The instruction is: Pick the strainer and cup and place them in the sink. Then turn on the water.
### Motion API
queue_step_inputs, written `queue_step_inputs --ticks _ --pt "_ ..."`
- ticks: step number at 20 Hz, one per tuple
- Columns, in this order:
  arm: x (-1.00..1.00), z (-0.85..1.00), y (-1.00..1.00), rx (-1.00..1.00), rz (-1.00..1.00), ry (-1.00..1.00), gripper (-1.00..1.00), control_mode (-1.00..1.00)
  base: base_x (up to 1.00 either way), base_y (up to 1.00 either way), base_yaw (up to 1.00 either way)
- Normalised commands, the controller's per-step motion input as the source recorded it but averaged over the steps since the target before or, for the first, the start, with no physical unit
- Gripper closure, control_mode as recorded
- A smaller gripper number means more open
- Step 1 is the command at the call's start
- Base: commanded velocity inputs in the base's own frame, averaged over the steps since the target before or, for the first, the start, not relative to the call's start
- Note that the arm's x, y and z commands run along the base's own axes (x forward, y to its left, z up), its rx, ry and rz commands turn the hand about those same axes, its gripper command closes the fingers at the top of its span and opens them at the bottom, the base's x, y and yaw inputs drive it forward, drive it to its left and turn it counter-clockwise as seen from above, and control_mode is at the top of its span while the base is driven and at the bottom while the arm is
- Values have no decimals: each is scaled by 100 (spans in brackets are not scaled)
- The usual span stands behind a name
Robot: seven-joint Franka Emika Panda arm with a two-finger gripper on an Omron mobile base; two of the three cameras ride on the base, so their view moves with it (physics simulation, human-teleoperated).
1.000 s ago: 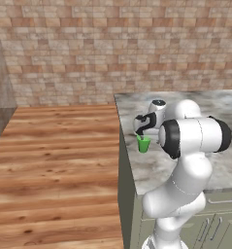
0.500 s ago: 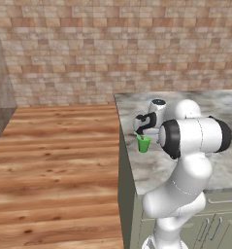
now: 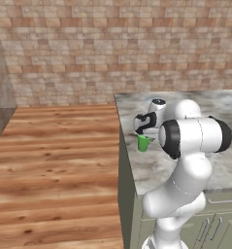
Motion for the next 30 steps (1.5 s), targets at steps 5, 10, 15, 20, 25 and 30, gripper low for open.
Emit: queue_step_inputs --ticks 5,10,15,20,25,30 --pt "0 0 0 0 0 0 100 -100 0 0 0" --pt "-10 0 0 0 0 0 100 -100 0 0 0" --pt "-58 7 0 0 0 -15 100 -100 0 0 0" --pt "-67 27 0 0 2 -25 100 -100 0 0 0" --pt "-55 48 1 0 5 -12 100 -100 0 0 0" --pt "-28 55 2 0 6 0 100 -100 0 0 0"
